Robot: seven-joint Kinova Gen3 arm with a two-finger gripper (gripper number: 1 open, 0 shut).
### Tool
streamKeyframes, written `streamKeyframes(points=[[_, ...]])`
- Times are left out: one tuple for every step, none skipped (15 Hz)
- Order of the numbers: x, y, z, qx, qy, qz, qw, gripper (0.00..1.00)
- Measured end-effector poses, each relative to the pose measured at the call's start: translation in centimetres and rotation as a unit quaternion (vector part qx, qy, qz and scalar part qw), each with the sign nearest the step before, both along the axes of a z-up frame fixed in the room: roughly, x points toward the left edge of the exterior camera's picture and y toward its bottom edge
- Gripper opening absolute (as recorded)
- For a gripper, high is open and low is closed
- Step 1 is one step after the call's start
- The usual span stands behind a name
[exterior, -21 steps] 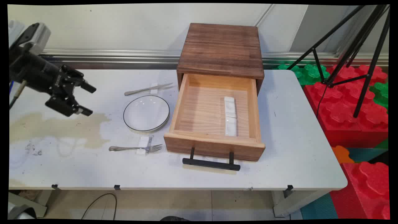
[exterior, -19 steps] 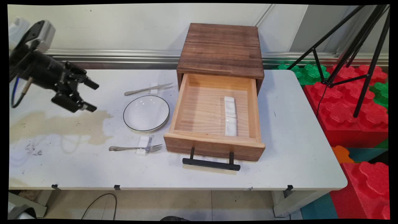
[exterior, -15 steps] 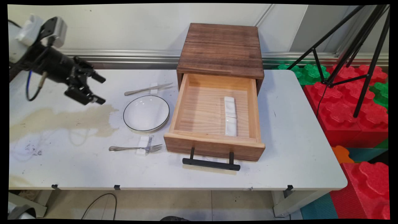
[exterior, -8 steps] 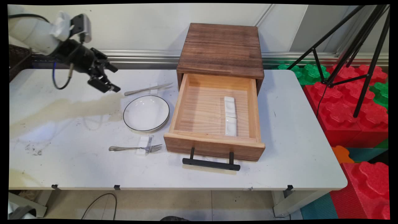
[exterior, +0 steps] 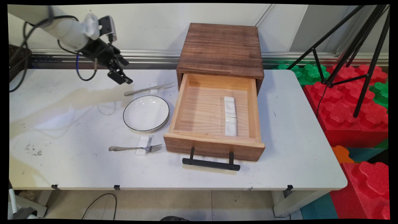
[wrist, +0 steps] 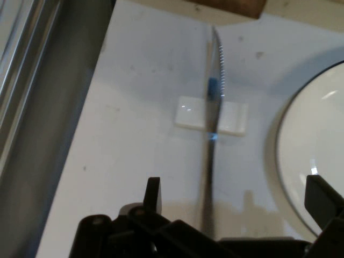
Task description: Pick up the knife from the left of the white plate
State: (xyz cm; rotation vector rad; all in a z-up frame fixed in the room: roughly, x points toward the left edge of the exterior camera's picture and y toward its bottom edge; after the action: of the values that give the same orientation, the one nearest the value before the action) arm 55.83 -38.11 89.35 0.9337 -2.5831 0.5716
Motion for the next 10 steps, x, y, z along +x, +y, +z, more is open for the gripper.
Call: streamKeyframes(points=[[0.0, -1.0, -0.6, 0.004, -0.007, -0.002, 1.0000, 1.00], [0.1, -1.9, -1.1, 0.008, -0.014, -0.004, 0.9999, 1.00], [0.1, -2.8, -1.7, 0.013, -0.021, -0.007, 0.9997, 1.00], [0.1, -3.5, -2.3, 0.017, -0.027, -0.011, 0.9994, 1.00], [0.1, -4.3, -2.9, 0.023, -0.032, -0.017, 0.9991, 1.00], [-0.1, -5.1, -3.5, 0.028, -0.036, -0.024, 0.9987, 1.00], [-0.2, -5.7, -4.0, 0.034, -0.038, -0.030, 0.9982, 1.00], [-0.3, -6.4, -4.6, 0.040, -0.041, -0.038, 0.9977, 1.00], [-0.5, -7.0, -5.1, 0.045, -0.044, -0.044, 0.9971, 1.00], [-0.6, -7.5, -5.5, 0.049, -0.046, -0.049, 0.9965, 1.00]])
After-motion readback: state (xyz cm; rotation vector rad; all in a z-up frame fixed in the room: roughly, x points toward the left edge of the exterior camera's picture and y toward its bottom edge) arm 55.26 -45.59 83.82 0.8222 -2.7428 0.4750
